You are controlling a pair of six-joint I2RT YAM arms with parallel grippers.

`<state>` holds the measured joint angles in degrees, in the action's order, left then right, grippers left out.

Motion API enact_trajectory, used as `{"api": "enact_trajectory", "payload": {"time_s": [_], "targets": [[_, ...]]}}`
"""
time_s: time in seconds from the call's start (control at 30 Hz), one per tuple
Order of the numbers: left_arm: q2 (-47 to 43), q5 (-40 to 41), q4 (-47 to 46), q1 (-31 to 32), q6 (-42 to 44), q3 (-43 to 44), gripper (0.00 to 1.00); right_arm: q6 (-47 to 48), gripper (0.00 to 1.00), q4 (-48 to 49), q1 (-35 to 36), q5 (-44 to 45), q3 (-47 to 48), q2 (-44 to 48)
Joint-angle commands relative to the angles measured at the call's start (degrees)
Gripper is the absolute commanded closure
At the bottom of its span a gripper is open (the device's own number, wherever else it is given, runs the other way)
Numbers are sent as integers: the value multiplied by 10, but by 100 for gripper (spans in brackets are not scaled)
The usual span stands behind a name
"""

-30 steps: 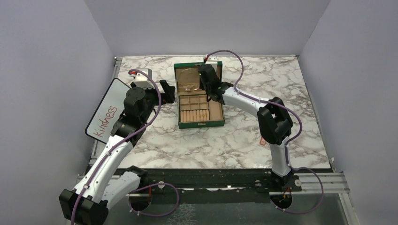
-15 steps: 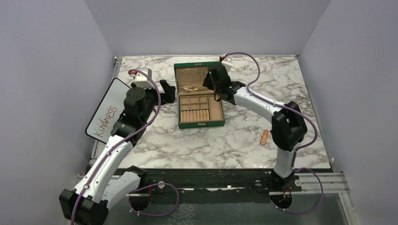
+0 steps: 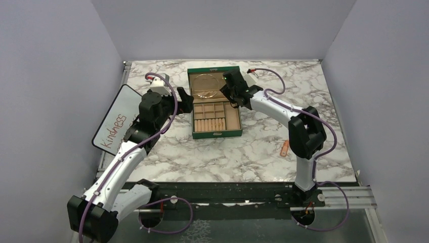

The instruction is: Organize the mixed jewelry

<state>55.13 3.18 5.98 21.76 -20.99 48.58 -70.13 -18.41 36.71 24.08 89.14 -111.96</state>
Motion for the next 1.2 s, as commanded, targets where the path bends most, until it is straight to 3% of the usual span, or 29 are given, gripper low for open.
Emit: {"api": "enact_trajectory", "payload": {"time_s": [0.0,0.57,1.17], "targets": [[5,-26,-5,-1,-10,2,1,-62,59,-1,-10,-15,27,-26],[13,-28,0,-1,5,4,1,-87,56,59,-37,-103,25,-62],[8,-26,2,-1,8,2,1,-98,46,135,-42,-85,-47,-8]]}}
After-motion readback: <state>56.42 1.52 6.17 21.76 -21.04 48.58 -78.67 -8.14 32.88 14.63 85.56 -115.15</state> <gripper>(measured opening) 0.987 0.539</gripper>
